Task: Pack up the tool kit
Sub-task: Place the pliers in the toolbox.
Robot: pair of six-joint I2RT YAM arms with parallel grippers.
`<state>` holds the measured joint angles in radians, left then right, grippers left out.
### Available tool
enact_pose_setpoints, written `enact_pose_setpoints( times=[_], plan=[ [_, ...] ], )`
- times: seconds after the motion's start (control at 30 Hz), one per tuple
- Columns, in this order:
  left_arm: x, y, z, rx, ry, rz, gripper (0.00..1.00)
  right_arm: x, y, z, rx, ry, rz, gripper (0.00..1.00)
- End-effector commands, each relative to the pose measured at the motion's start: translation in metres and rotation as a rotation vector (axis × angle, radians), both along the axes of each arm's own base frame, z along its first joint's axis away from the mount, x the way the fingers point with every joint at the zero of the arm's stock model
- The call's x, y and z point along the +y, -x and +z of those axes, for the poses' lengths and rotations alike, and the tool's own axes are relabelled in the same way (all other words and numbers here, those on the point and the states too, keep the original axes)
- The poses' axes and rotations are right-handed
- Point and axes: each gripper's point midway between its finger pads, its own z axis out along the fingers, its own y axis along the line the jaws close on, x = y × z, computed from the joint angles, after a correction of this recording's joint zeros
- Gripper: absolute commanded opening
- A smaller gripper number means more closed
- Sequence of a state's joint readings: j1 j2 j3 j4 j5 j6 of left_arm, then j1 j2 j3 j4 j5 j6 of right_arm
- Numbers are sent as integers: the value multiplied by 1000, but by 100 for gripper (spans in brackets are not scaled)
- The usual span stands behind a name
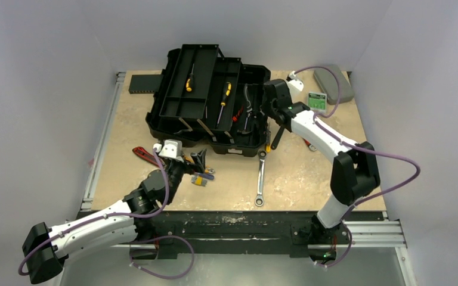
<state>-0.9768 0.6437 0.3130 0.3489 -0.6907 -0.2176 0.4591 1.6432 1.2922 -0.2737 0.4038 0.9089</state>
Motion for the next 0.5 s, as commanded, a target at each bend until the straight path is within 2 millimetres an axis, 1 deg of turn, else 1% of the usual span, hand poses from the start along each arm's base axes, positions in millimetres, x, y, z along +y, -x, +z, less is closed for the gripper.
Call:
enact_pose_setpoints(
  times=[0.0,0.1,0.23,0.37,0.47],
  plan=[
    [7,-3,3,0,30,53,97,-21,-2,21,32,30,-225,0],
    [3,-3,3,4,14,39,97,-14,0,14,78,67,-225,0],
    [4,-4,4,10,7,45,97,-7,2,11,93,105,-234,0],
    [2,-3,4,9,8,34,98,-13,8,11,107,214,-298,0],
    [2,-2,4,9,7,29,98,-9,9,6,129,260,-300,4]
  ],
)
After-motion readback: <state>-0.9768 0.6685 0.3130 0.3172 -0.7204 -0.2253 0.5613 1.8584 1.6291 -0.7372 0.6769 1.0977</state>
